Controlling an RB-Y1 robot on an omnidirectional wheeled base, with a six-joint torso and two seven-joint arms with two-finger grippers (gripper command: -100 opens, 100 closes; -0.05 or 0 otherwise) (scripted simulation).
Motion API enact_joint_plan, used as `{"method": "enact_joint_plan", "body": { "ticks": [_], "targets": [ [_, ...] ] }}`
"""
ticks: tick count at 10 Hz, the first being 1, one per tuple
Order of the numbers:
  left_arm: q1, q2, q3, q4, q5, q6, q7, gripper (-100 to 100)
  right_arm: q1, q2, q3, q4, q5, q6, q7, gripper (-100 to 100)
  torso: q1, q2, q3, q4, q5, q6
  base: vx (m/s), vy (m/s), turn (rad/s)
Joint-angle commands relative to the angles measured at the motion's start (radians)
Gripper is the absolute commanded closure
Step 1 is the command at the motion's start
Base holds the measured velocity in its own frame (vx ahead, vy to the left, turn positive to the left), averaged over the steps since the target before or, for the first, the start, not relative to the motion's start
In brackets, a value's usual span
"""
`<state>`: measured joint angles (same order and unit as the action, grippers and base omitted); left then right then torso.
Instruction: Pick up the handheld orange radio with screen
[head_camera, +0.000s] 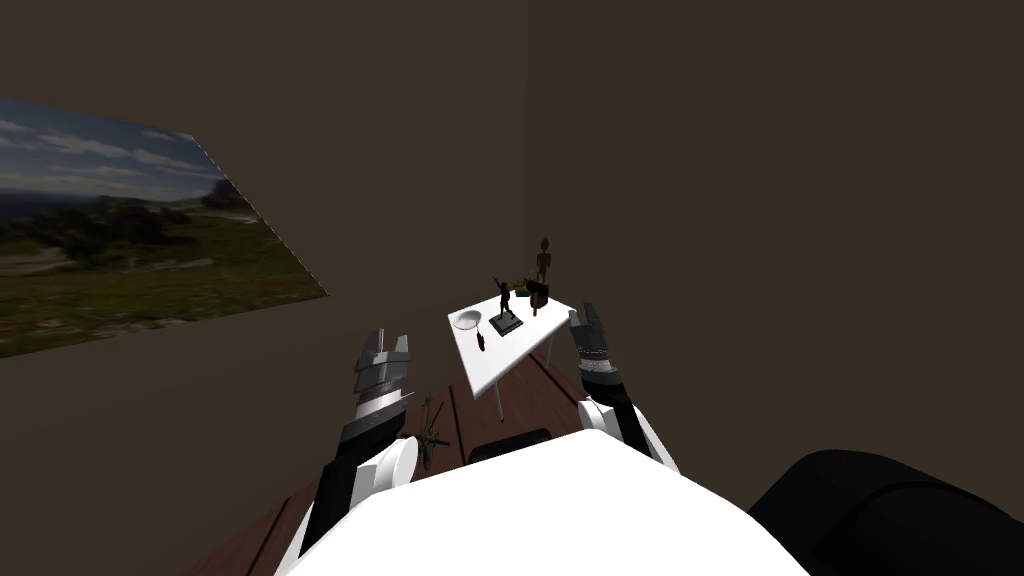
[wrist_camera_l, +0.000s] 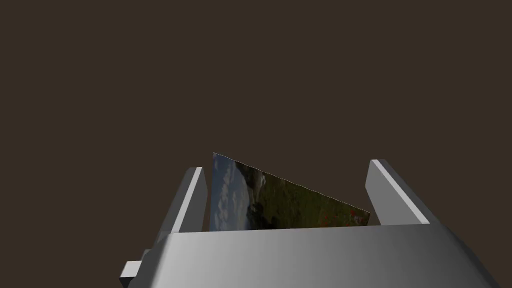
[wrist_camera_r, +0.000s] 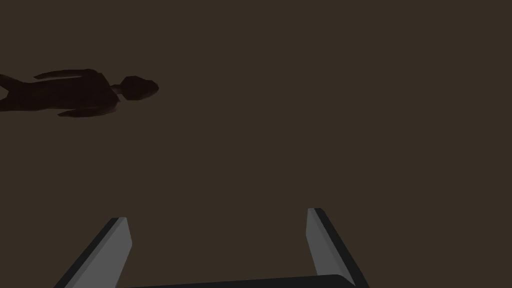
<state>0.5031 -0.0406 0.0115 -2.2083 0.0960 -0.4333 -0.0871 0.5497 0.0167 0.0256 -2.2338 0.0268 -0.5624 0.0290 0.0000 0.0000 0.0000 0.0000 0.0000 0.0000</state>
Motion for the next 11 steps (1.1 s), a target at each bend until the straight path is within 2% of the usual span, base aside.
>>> {"method": "enact_joint_plan", "body": {
  "ticks": [1,4,7,10,11],
  "targets": [
    [0.0,0.034,0.004,-0.005,0.001,0.007,-0.007,-100,0.0,0.0,0.0,0.0,0.0,0.0,0.0,0,0.0,0.0,0.0,0.0,0.0,0.0,-0.026,-0.012,-0.035],
    [0.001,0.111,0.018,-0.022,0.008,0.039,-0.032,-100,0.0,0.0,0.0,0.0,0.0,0.0,0.0,0,-0.002,0.006,0.003,0.001,0.0,0.0,-0.09,-0.032,-0.069],
    [0.003,0.177,0.04,-0.048,0.018,0.099,-0.071,-100,0.0,0.0,0.0,0.0,0.0,0.0,0.0,0,-0.003,0.008,0.005,0.002,-0.001,0.0,-0.121,-0.06,-0.104],
    [0.006,0.23,0.069,-0.076,0.033,0.182,-0.117,-100,0.0,0.0,0.0,0.0,0.0,0.0,0.0,0,-0.005,0.011,0.006,0.002,-0.001,0.0,-0.148,-0.085,-0.135],
    [0.006,0.23,0.069,-0.076,0.033,0.19,-0.117,-100,0.0,0.0,0.0,0.0,0.0,0.0,0.0,0,-0.006,0.01,0.006,0.002,-0.001,0.0,-0.084,-0.063,-0.03]
  ]
}}
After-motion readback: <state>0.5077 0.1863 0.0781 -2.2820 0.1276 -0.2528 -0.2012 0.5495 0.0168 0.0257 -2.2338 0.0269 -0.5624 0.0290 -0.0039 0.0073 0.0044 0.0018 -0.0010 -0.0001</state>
